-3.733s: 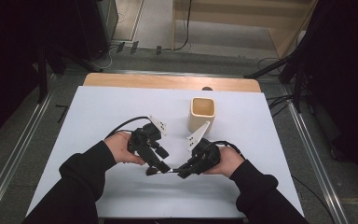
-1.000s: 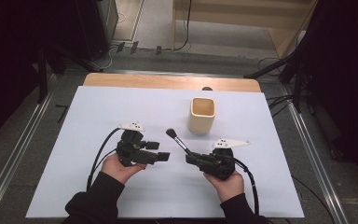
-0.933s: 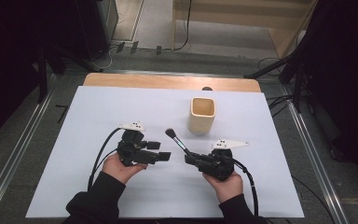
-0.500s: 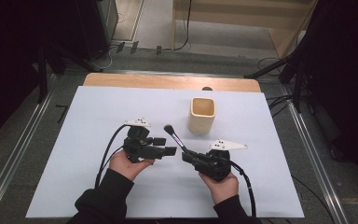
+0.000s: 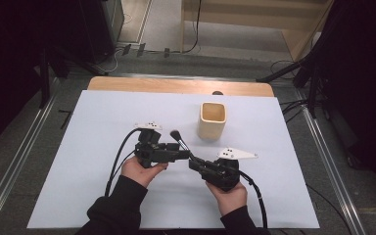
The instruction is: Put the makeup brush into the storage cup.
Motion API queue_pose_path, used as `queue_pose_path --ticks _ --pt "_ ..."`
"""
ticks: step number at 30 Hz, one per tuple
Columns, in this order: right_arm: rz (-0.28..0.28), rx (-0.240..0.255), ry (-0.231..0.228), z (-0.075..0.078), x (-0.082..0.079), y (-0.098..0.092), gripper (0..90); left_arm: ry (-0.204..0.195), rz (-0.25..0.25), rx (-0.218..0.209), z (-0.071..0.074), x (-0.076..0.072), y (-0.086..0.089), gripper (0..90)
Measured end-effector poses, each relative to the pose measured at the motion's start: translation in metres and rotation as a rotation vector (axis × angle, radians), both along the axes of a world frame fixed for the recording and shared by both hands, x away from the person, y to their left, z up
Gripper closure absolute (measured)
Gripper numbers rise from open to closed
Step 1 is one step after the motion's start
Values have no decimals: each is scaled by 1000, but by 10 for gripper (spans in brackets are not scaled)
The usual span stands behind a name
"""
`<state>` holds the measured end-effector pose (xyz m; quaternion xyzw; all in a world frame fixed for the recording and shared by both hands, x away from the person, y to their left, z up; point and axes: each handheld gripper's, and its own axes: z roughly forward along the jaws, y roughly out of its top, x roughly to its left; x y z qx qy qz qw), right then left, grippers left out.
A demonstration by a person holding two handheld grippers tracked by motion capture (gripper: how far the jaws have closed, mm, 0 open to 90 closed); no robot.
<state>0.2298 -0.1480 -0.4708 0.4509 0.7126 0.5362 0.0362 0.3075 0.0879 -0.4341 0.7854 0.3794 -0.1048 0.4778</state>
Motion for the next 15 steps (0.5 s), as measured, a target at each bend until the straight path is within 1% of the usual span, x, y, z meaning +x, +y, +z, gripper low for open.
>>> queue_pose_path --ticks 3,5,7,9,10,11,13,15 --pt "-2 0 -2 -1 -1 2 789 1 4 -4 0 0 -2 395" --pt "-3 1 -5 -2 -1 3 788 5 16 -13 -1 0 -2 405" --pt "-2 2 -6 -2 -2 4 788 9 22 -12 -1 1 -3 423" --pt "-4 2 -12 -3 -2 5 789 15 28 -26 -2 1 -3 440" --pt "-3 2 -13 -3 -3 6 789 27 30 -37 -3 1 -3 447" --pt "1 2 -9 -3 -3 6 789 33 31 -38 -3 2 -3 457" --pt "1 0 -17 -3 -3 7 788 33 34 -38 -5 2 -3 476" --pt "-2 -7 -18 -4 -4 8 788 45 33 -50 -6 2 -3 507"
